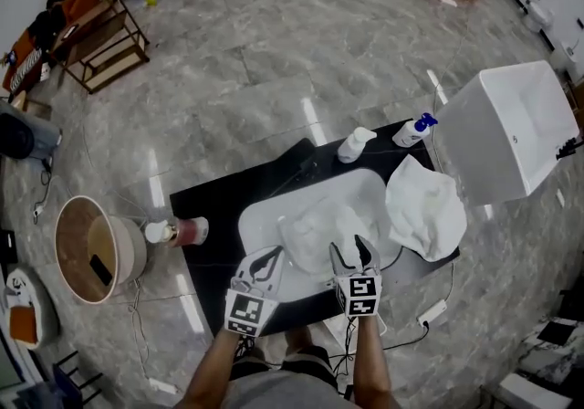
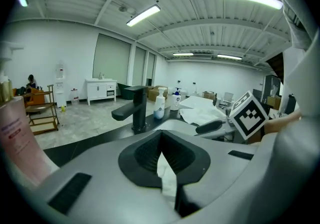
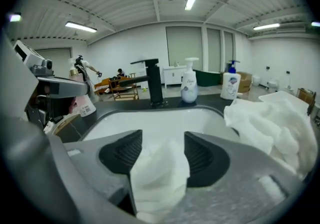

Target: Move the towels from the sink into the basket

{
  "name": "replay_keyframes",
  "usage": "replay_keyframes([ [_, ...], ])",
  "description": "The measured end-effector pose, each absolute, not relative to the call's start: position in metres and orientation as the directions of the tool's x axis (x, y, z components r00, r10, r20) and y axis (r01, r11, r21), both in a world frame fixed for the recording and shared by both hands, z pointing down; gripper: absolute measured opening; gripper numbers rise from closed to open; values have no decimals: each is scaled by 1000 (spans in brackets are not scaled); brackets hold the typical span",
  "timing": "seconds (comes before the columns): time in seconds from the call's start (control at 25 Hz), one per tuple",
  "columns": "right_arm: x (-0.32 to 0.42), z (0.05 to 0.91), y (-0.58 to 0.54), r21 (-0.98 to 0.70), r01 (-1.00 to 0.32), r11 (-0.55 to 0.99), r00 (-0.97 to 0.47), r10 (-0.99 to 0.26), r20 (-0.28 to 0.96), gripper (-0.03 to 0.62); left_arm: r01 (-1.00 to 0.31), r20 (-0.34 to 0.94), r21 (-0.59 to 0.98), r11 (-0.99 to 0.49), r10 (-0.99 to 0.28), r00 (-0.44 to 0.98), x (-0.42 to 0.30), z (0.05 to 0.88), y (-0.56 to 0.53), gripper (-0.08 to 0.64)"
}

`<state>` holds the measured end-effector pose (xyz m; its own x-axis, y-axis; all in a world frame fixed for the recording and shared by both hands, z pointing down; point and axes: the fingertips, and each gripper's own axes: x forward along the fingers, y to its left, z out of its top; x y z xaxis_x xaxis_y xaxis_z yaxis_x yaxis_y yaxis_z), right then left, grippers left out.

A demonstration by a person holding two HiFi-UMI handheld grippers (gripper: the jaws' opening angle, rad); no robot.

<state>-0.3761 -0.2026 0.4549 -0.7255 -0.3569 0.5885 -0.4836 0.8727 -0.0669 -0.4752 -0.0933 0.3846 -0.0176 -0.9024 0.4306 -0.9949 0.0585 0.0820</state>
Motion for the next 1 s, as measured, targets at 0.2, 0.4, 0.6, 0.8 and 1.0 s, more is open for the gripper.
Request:
replay_keyframes([
  [0.2, -393, 501, -220, -117, -427, 897, -689, -239, 684, 427, -990, 458, 98, 101, -888, -45, -482, 396, -99, 9],
  [0.4, -399, 546, -233, -148, -420, 895, -619, -164, 768, 490, -987, 479, 106, 120, -876, -55, -486, 407, -105, 9],
  [0.6, -398, 591, -237, -207, -446, 871, -549, -84, 832, 503, -984, 497, 113, 137, -865, -63, -487, 420, -108, 9],
  [0.8, -401, 617, -239, -252, -464, 849, -510, -24, 860, 503, -981, 516, 116, 154, -854, -73, -490, 430, -110, 9],
  [1.0, -403, 626, -237, -249, -455, 855, -496, -11, 869, 502, -979, 524, 119, 163, -848, -77, -491, 437, -110, 9],
])
